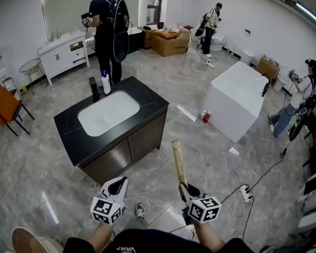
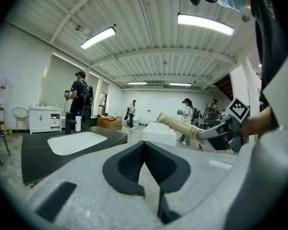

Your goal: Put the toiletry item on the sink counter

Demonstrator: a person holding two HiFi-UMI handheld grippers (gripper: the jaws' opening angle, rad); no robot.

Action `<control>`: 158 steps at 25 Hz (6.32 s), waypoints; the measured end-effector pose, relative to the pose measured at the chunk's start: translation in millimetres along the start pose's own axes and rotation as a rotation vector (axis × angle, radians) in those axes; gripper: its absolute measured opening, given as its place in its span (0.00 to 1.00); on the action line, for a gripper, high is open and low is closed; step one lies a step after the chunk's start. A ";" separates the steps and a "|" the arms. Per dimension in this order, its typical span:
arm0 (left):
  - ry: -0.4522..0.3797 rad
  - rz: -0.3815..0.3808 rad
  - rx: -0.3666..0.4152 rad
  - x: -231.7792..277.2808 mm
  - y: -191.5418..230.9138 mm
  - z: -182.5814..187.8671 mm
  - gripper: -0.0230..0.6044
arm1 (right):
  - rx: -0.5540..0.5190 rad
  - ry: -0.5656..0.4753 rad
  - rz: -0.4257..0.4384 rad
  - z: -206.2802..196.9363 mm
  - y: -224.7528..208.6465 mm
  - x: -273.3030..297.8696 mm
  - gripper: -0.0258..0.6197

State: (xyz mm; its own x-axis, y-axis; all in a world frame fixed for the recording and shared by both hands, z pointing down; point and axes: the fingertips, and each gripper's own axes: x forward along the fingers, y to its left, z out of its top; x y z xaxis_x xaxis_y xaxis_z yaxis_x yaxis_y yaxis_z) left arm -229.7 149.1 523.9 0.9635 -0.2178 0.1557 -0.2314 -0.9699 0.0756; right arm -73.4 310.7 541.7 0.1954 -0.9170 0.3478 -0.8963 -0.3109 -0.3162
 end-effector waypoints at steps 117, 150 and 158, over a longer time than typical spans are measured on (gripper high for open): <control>-0.066 0.593 -0.179 303.0 402.6 73.5 0.05 | -0.471 0.536 0.244 164.3 -145.4 726.9 0.10; -0.065 0.794 -0.183 285.6 380.9 80.3 0.05 | -0.495 0.597 0.231 172.7 -154.0 779.2 0.35; -0.067 0.778 -0.173 299.9 379.3 81.5 0.05 | -0.458 0.550 0.251 184.4 -156.3 777.8 0.43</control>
State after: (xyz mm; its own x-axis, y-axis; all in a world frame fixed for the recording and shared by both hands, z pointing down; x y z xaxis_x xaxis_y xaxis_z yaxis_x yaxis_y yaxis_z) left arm -17.6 -293.0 519.0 0.5219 -0.8363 0.1677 -0.8528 -0.5077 0.1221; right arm 292.0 -400.0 698.9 -0.1554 -0.6525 0.7417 -0.9869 0.1356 -0.0874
